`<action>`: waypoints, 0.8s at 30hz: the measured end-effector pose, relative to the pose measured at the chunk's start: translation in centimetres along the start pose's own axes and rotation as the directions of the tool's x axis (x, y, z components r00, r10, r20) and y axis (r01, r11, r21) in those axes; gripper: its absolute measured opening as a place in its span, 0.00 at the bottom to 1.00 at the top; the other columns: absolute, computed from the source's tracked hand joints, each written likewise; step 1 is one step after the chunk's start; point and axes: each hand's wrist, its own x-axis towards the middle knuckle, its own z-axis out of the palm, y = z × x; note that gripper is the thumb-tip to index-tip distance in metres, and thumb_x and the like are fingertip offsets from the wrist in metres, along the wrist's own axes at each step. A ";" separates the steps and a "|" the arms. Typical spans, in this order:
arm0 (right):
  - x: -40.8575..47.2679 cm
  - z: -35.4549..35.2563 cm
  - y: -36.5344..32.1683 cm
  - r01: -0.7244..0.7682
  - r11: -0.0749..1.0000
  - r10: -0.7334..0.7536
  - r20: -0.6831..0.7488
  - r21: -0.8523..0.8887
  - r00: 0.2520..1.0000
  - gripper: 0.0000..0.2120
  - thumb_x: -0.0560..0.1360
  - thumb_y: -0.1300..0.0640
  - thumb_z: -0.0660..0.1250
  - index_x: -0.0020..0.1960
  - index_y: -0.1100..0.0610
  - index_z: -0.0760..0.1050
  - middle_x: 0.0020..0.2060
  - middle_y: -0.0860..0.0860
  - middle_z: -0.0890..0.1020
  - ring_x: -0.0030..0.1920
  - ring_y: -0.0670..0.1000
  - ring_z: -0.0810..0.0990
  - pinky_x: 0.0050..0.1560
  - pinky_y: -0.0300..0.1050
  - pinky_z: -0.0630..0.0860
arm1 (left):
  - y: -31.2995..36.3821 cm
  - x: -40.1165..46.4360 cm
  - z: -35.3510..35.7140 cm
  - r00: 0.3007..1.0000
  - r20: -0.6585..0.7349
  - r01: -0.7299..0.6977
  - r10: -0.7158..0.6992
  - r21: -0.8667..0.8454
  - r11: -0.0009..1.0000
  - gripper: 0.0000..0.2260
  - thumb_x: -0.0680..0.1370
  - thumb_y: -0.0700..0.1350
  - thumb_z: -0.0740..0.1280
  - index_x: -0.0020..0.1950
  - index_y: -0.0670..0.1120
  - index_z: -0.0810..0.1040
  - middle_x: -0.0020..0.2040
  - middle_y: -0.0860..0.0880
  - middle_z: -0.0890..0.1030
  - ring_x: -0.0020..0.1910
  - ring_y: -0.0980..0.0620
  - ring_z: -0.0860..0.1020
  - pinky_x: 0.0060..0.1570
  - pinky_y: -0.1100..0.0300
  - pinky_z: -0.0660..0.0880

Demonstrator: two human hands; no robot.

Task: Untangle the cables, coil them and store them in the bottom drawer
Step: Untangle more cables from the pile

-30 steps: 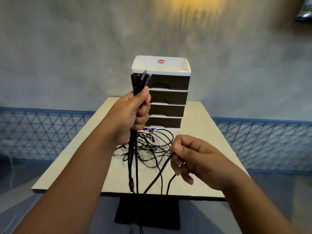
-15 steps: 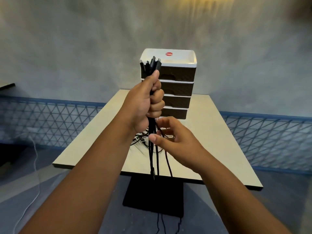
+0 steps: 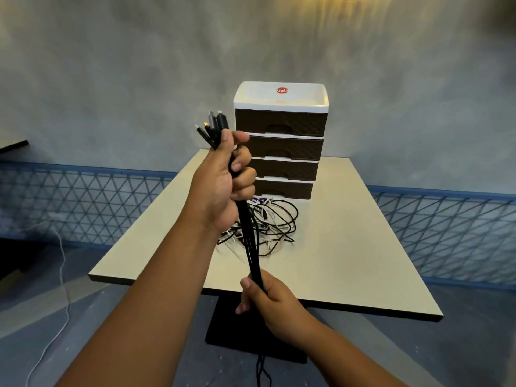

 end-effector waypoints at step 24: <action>13.5 2.5 1.7 -0.075 0.986 0.083 0.050 -0.147 0.995 0.21 0.75 0.38 0.66 0.66 0.39 0.71 0.63 0.36 0.76 0.65 0.36 0.72 0.66 0.40 0.71 | 2.1 8.1 -16.1 0.977 -0.167 0.115 -0.130 -0.094 0.989 0.17 0.83 0.57 0.53 0.40 0.50 0.68 0.25 0.56 0.59 0.19 0.62 0.56 0.17 0.69 0.52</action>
